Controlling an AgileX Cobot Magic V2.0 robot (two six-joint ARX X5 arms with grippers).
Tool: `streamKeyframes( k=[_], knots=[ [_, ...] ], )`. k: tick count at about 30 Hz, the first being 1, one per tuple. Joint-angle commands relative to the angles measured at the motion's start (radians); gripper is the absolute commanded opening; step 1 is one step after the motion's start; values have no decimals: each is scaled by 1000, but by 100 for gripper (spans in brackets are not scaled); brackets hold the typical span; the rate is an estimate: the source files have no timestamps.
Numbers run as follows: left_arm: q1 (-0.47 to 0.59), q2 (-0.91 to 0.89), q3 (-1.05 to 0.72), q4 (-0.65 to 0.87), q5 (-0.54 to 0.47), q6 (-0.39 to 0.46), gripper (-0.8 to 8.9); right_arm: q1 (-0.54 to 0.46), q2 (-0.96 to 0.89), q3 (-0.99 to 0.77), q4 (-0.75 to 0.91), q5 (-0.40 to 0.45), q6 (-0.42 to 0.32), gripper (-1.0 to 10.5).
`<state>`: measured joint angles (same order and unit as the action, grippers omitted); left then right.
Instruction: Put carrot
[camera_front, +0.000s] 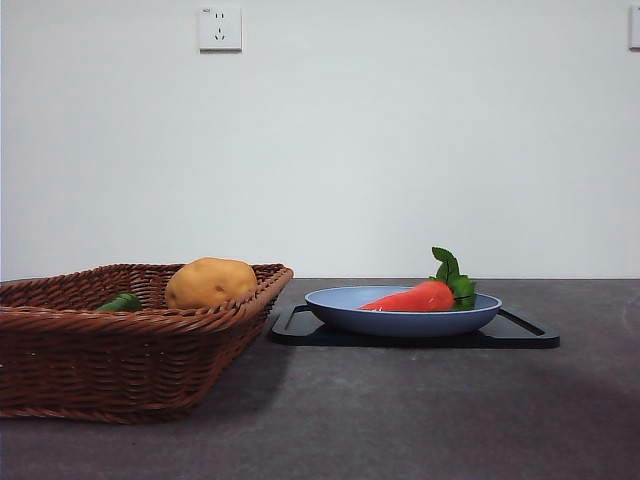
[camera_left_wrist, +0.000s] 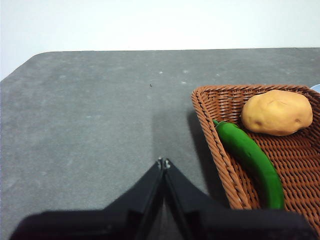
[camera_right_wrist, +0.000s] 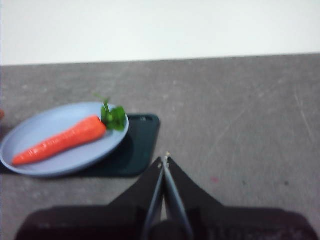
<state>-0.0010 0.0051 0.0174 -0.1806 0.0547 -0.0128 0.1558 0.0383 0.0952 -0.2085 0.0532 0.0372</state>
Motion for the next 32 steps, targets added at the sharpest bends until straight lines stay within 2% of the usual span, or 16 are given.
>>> streamKeyframes(
  k=[1, 6, 32],
  knots=[
    [2, -4, -11, 8, -1, -10, 8, -16, -24, -35, 13, -3, 18, 3],
    [2, -4, -11, 8, -1, -10, 8, -18, -35, -79, 16, -3, 17, 3],
    [2, -4, -11, 9, -1, -11, 8, -29, -38, -80, 20, -22, 16, 3]
  ],
)
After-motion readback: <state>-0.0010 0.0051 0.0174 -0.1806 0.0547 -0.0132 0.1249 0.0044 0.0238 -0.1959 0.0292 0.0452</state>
